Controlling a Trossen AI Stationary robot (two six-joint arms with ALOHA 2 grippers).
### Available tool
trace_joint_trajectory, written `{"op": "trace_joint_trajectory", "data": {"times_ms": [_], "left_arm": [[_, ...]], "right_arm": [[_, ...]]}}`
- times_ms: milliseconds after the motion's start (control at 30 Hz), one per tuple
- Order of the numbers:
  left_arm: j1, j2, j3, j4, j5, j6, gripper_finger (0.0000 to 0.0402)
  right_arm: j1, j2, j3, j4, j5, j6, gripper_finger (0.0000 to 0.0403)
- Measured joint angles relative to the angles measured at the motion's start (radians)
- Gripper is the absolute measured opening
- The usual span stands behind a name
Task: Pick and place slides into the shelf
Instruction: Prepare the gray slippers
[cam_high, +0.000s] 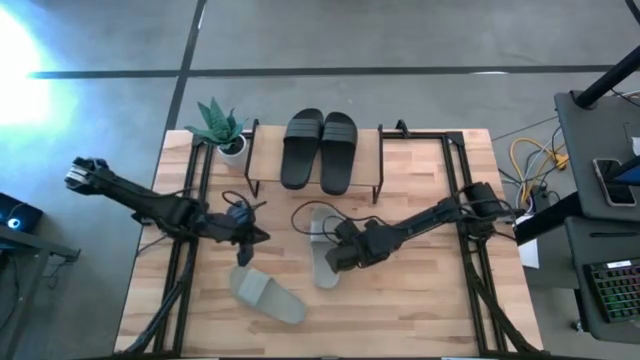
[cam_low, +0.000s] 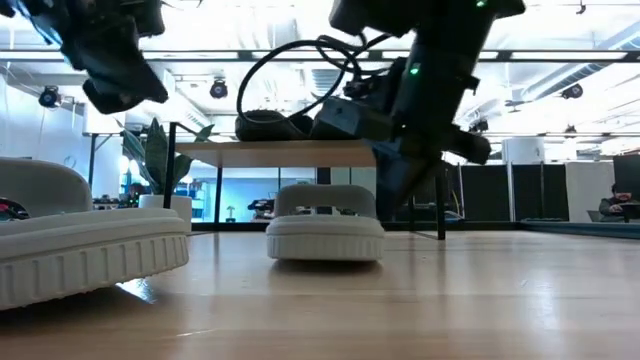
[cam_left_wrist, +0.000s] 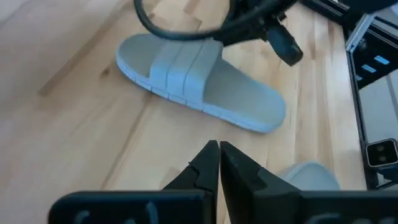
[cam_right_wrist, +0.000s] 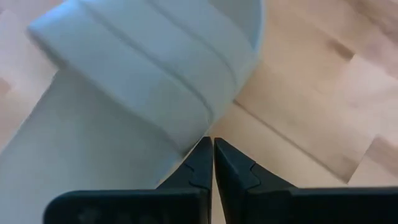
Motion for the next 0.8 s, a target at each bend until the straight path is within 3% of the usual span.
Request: {"op": "trace_joint_trajectory", "data": {"times_ms": [333, 600, 800], "left_arm": [[-0.132, -0.02, -0.023, -0.045, 0.083, -0.082, 0.0], [-0.312, -0.045, -0.018, -0.2, 0.097, -0.36, 0.0], [-0.429, -0.005, -0.027, -0.219, 0.131, -0.577, 0.0]], "right_arm": [[0.014, 0.0, 0.028, 0.006, -0.077, -0.009, 0.0008], [0.142, 0.0, 0.06, -0.081, -0.106, 0.17, 0.0009], [0.213, -0.001, 0.112, -0.074, -0.106, 0.255, 0.0009]]}}
